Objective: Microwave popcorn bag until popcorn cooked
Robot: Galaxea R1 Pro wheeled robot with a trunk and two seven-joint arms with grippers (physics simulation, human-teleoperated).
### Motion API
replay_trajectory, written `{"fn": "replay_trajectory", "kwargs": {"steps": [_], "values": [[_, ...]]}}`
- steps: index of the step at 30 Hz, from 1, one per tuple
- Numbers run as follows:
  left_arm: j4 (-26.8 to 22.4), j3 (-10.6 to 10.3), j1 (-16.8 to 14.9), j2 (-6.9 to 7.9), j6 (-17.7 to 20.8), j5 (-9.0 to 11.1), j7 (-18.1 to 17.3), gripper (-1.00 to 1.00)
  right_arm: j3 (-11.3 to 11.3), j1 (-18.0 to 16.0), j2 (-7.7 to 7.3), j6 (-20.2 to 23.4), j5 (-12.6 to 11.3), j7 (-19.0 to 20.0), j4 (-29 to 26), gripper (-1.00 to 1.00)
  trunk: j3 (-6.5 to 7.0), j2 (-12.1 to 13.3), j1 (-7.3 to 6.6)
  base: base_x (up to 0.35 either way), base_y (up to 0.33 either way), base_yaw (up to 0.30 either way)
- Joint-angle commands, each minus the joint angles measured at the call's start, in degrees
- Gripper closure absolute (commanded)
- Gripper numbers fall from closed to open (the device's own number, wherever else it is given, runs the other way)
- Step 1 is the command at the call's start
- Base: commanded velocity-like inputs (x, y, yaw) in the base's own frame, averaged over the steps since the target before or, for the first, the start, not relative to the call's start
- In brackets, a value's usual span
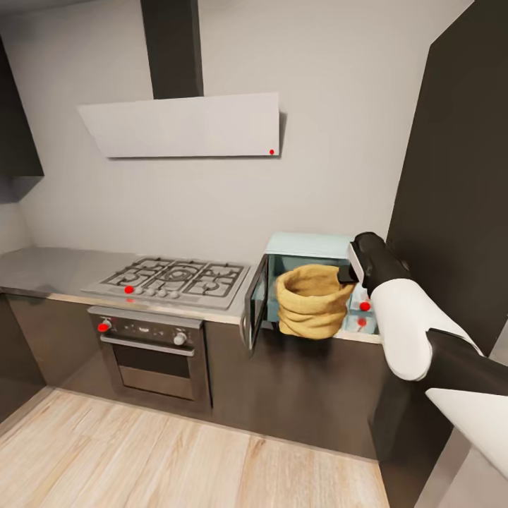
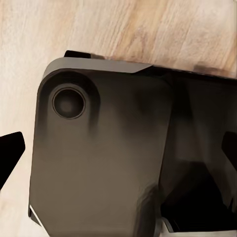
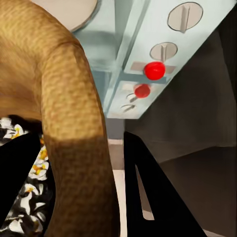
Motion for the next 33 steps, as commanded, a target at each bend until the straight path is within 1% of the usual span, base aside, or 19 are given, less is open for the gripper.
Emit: {"fn": "replay_trajectory", "kwargs": {"steps": [1,3,10,13,16,23,26,30,33], "values": [[-0.08,0.14,0.01,-0.03,-0.08,0.42,-0.01,-1.00,-0.36,-0.03,-0.17,0.06,-0.45,-0.53,0.00,1.00,-0.06,-0.04,0.01,0.033,0.000,0.000],[-0.08,0.14,0.05,0.00,-0.10,0.42,-0.01,-1.00,-0.36,-0.02,-0.86,0.06,-0.50,-0.50,0.07,1.00,-0.06,-0.04,0.01,0.010,0.000,0.000],[-0.08,0.14,0.03,0.00,-0.10,0.42,-0.01,-1.00,-0.36,-0.02,-1.70,0.06,-0.63,-0.30,0.09,1.00,-0.06,-0.04,0.01,0.001,0.000,0.000],[-0.08,0.14,0.04,0.01,-0.10,0.43,-0.01,-1.00,-0.36,0.65,-1.78,0.06,-0.76,-0.10,0.09,1.00,-0.06,-0.04,0.01,0.000,0.000,0.000],[-0.08,0.14,0.03,0.01,-0.10,0.42,-0.01,-1.00,-0.36,2.76,-1.80,0.06,-0.81,0.02,0.09,1.00,-0.06,-0.04,0.01,0.000,0.000,0.000],[-0.08,0.14,0.01,0.01,-0.10,0.49,-0.01,-1.00,-0.50,4.32,-1.72,0.06,-1.05,0.13,0.10,1.00,-0.06,-0.04,0.01,0.000,0.000,0.000],[-0.08,0.14,0.00,0.01,-0.10,0.51,0.00,-1.00,-1.47,4.45,-1.71,0.06,-1.04,0.15,-0.23,1.00,-0.06,-0.04,0.01,0.000,0.000,0.000],[-0.08,0.14,0.02,0.01,-0.10,0.49,-0.01,-1.00,-1.76,4.46,-1.64,-4.15,-0.96,0.07,-0.30,1.00,-0.06,-0.04,0.01,0.000,0.000,0.000],[-0.08,0.14,0.04,0.01,-0.10,0.49,0.01,-1.00,-1.77,4.47,-1.37,-6.12,-0.96,0.07,-0.25,1.00,-0.06,-0.04,0.01,0.000,0.000,0.000]]}}
